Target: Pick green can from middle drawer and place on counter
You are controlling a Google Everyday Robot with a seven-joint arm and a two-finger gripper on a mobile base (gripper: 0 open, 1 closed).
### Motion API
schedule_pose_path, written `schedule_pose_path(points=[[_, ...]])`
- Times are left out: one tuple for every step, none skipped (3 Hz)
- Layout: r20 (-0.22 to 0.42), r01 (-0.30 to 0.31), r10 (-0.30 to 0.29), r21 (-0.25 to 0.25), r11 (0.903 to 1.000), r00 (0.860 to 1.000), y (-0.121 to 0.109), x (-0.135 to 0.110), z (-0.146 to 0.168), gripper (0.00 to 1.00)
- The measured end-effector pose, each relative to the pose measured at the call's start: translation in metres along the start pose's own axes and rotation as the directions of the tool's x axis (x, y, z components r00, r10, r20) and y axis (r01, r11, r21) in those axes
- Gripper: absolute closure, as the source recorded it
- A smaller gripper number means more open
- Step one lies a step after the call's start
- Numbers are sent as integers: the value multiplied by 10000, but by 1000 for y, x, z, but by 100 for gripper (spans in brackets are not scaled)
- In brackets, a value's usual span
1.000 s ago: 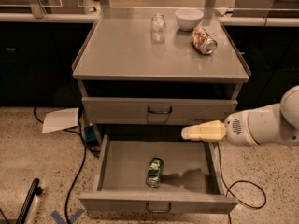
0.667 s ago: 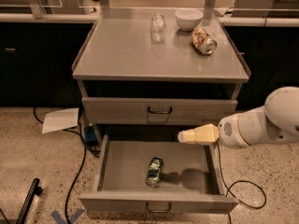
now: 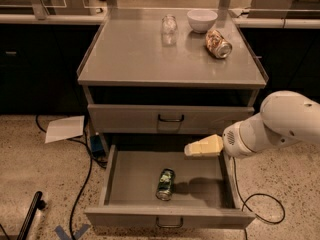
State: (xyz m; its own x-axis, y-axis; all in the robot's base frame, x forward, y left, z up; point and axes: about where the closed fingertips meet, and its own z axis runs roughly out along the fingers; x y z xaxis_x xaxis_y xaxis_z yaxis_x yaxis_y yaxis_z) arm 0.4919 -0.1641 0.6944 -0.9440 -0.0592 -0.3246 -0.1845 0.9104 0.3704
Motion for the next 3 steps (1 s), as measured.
schedule_pose_path(points=[[-302, -45, 44, -29, 10000, 9995, -7, -2, 22, 0], [-992, 66, -35, 309, 9995, 9951, -14, -6, 66, 0], [-1606, 327, -229, 583, 9978, 9867, -10, -15, 109, 0]])
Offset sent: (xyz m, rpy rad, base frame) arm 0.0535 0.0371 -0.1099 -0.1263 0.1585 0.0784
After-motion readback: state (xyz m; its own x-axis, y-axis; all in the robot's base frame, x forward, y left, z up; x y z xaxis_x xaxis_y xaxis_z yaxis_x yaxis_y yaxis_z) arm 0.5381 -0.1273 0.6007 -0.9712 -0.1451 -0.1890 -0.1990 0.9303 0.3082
